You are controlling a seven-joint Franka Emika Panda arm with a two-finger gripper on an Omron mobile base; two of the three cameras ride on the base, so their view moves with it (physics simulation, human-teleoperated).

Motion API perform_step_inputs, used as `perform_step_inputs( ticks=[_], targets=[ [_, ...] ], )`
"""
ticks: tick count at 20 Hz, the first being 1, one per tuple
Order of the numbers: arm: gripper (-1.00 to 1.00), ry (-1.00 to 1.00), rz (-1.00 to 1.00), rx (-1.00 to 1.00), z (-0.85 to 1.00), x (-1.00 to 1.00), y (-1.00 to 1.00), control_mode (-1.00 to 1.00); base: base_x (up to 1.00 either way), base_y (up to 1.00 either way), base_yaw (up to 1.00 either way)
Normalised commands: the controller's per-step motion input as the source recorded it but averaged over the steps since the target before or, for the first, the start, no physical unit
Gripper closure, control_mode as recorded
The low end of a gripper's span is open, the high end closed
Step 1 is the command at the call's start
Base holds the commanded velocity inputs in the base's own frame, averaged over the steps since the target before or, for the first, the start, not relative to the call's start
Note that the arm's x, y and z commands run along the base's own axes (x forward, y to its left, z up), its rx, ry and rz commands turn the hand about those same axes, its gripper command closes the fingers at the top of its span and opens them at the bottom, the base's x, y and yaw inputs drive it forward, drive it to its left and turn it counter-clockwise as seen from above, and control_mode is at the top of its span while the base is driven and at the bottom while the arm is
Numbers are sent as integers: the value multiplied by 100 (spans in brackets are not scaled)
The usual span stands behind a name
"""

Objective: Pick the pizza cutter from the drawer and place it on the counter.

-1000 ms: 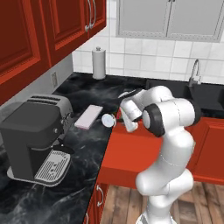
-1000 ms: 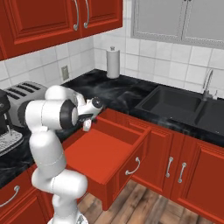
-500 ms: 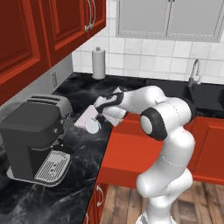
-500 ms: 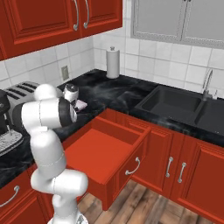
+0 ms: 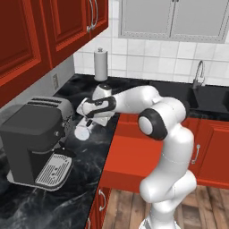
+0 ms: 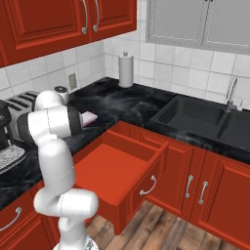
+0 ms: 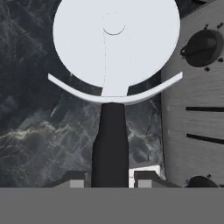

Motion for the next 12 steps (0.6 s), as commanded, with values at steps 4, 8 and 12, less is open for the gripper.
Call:
perform_step_inputs(
  ticks=[4, 8, 12],
  targets=[
    [100, -3, 3, 2, -69, -38, 7, -100, 0, 0, 0],
    [100, -10, 0, 8, -100, -83, -11, -100, 0, 0, 0],
    [100, -7, 0, 4, -90, -44, 0, -100, 0, 0, 0]
  ],
)
